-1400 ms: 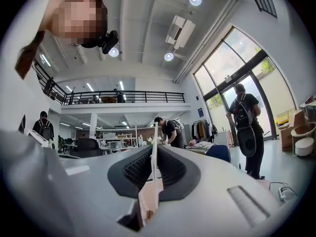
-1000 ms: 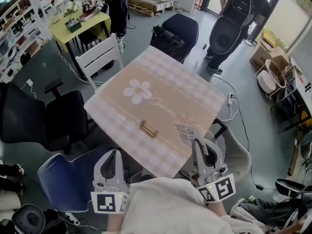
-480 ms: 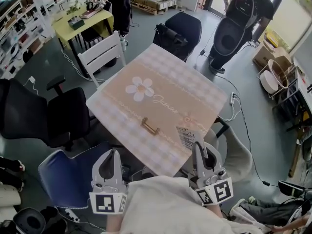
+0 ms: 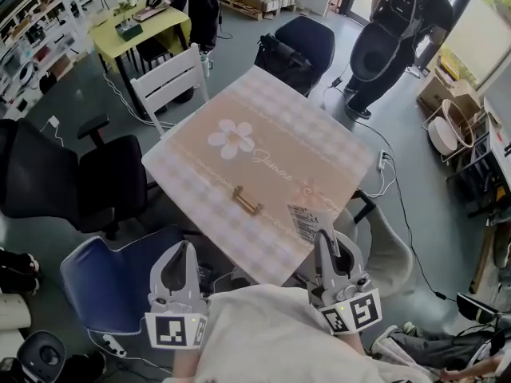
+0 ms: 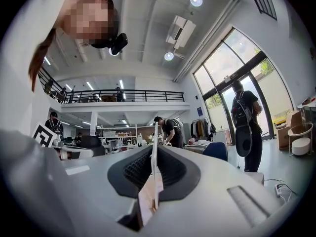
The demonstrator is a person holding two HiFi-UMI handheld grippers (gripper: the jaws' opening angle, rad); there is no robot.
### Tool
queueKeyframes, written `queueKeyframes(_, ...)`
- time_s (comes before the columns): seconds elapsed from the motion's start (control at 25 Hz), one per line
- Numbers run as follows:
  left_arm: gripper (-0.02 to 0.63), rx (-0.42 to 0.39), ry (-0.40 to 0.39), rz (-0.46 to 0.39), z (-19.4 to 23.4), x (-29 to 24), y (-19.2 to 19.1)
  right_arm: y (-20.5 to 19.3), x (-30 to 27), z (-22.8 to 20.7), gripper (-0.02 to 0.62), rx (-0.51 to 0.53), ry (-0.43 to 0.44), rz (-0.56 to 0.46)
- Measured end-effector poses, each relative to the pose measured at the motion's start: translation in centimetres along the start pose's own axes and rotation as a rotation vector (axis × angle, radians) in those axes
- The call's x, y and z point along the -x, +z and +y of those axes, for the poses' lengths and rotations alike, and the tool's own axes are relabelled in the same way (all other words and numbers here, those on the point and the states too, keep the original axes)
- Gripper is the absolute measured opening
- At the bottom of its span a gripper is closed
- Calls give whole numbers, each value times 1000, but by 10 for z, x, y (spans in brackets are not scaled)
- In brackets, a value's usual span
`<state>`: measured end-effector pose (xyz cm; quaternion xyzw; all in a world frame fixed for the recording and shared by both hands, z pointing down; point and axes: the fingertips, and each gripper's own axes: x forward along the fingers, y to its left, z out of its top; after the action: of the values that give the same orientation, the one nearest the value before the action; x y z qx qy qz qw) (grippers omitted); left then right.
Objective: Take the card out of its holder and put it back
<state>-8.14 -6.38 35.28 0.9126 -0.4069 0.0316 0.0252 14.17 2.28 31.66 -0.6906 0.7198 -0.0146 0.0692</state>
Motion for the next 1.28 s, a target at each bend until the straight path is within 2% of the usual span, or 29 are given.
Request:
queueKeyframes(0.36,-2,5,-2,3,-5,3,-2,-2,2,5,18,-1,20,12)
queueKeyframes(0.8,0,-59,-71,41,-24,7,-9,-2,5,12,18,1,49,11)
queueKeyframes(1.12,0,-10,-15,-32,-14,21,9,0,8,18,18,5,67,13)
queueKeyframes(1.28,-1,-34,7,-70,-6,22,18,2,5,18,18,16,75,3)
